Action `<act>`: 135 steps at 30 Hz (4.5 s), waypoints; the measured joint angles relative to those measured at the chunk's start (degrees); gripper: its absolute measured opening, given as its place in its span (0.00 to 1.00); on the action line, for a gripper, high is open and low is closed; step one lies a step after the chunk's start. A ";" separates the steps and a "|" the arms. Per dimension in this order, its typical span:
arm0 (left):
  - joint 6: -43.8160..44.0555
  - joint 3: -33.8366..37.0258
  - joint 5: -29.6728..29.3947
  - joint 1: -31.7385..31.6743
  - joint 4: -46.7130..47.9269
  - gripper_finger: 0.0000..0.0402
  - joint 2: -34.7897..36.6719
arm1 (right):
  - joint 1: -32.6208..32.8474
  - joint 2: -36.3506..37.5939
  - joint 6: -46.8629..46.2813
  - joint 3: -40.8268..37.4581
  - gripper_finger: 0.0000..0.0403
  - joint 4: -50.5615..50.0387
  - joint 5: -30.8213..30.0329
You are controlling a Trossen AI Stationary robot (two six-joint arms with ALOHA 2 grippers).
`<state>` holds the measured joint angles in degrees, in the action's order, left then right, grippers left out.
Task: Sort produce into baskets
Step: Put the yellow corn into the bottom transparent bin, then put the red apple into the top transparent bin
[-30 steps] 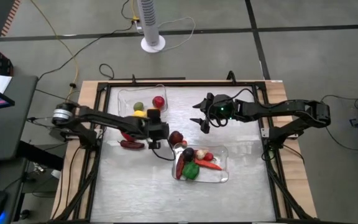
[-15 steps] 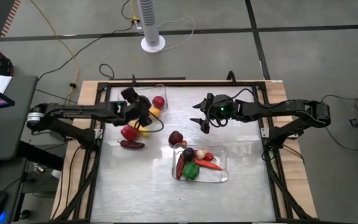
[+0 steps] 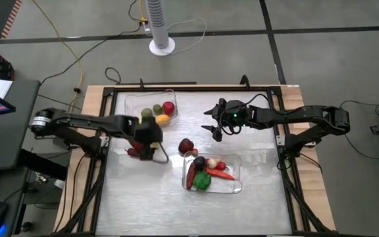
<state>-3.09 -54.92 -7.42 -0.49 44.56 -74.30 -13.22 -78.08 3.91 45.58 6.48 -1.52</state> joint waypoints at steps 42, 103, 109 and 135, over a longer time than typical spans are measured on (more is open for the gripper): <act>-6.82 0.89 -14.33 -1.68 2.22 0.52 -15.76 | -0.38 0.02 -0.88 -2.01 0.81 3.03 0.00; -8.25 -6.56 1.58 11.71 -42.76 0.69 -14.04 | -0.69 0.00 -0.44 -1.97 0.81 3.87 -0.02; -5.28 -2.87 1.07 5.08 -35.26 0.65 -8.18 | -0.69 0.00 -0.43 -1.95 0.81 3.79 -0.02; 1.56 18.10 6.83 -4.36 -71.42 0.85 -18.97 | -0.69 0.00 -0.46 -1.97 0.81 4.75 -0.02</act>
<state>-1.53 -36.82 -0.59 -4.85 -26.86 -93.27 -13.91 -78.08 3.44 43.62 11.23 -1.54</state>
